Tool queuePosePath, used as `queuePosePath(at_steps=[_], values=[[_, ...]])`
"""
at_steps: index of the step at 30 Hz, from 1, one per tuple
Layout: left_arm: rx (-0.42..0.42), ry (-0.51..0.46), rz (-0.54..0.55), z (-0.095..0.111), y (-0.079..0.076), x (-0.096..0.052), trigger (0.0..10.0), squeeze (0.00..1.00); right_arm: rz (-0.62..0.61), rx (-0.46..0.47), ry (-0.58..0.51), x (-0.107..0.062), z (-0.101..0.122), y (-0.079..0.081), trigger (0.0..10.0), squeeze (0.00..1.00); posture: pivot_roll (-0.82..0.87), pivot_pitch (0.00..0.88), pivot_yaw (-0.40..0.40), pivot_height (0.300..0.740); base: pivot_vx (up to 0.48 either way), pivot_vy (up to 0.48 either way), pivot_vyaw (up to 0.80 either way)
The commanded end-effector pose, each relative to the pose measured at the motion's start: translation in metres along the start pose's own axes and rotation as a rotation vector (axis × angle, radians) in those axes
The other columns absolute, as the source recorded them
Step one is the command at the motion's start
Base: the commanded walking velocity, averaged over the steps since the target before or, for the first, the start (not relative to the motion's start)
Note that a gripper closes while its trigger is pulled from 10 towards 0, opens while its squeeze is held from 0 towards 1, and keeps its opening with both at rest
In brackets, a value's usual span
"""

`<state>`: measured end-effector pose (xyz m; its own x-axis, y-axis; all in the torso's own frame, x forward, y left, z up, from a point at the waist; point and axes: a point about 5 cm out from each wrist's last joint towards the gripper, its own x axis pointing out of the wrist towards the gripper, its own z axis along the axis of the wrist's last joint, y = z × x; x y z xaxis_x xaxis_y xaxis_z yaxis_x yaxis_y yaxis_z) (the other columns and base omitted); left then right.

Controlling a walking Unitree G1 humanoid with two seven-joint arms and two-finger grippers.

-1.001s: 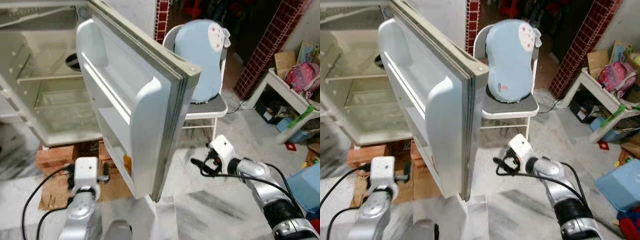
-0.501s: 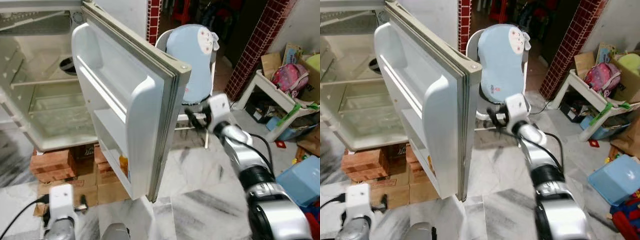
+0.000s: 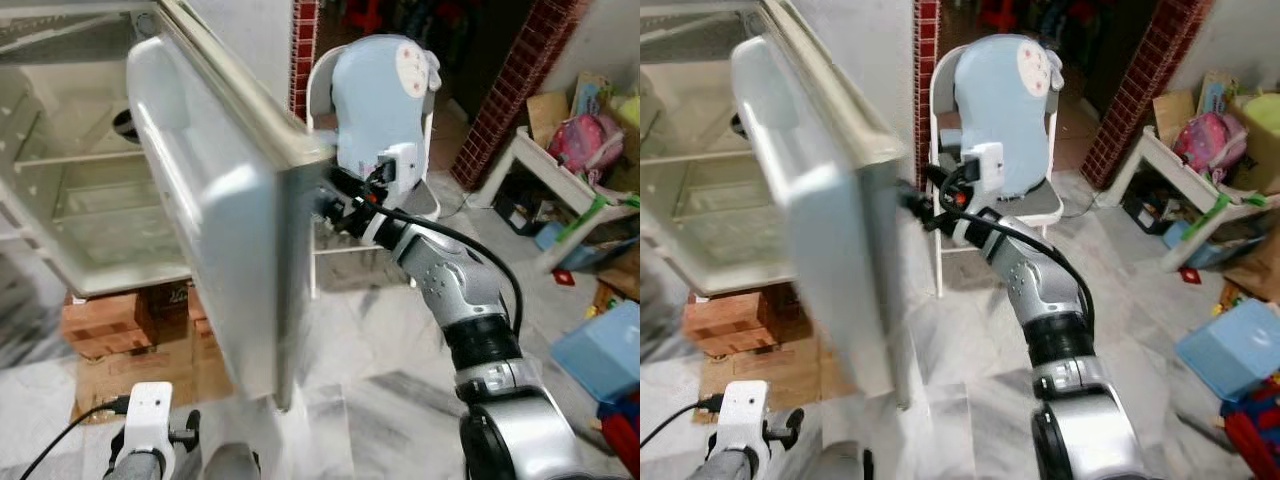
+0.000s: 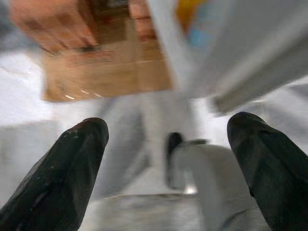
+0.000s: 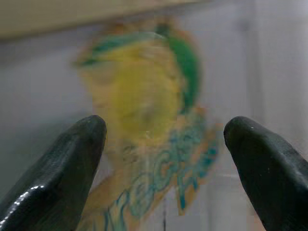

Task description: Restocking fridge

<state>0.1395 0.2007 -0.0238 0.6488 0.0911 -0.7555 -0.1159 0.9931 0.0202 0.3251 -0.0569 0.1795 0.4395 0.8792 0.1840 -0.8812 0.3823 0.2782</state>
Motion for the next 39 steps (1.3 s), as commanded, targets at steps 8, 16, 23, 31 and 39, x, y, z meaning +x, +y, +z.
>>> queuePosePath(at_steps=[8, 16, 23, 31, 39], values=[[-0.069, 0.164, -0.045, -0.054, 0.018, 0.028, 10.0, 0.00, 0.012, -0.013, 0.054, -0.004, 0.004, 0.002, 10.0, 0.00, 0.15, 0.000, -0.056, 0.740, 0.000, 0.000, 0.00], [-0.002, 0.224, 0.010, -0.075, 0.035, 0.036, 10.0, 0.00, -0.099, -0.109, 0.139, -0.013, -0.012, -0.012, 10.0, 0.00, 0.14, 0.000, -0.059, 0.740, 0.000, 0.000, 0.00], [-0.004, -0.062, 0.163, -0.014, 0.055, 0.054, 10.0, 0.00, -0.626, -0.188, 0.143, -0.056, -0.037, -0.049, 10.0, 0.00, 0.13, 0.000, -0.067, 0.740, 0.000, 0.000, 0.00], [0.071, -0.424, 0.119, 0.070, 0.032, 0.065, 10.0, 0.00, -0.752, -0.163, 0.070, -0.082, -0.049, -0.047, 10.0, 0.00, 0.09, 0.000, -0.049, 0.740, 0.000, 0.000, 0.00], [0.036, -0.732, -0.050, 0.158, -0.002, 0.057, 10.0, 0.00, -0.823, -0.165, -0.001, -0.088, -0.046, -0.042, 10.0, 0.00, 0.05, 0.000, -0.050, 0.740, 0.000, 0.000, 0.00]])
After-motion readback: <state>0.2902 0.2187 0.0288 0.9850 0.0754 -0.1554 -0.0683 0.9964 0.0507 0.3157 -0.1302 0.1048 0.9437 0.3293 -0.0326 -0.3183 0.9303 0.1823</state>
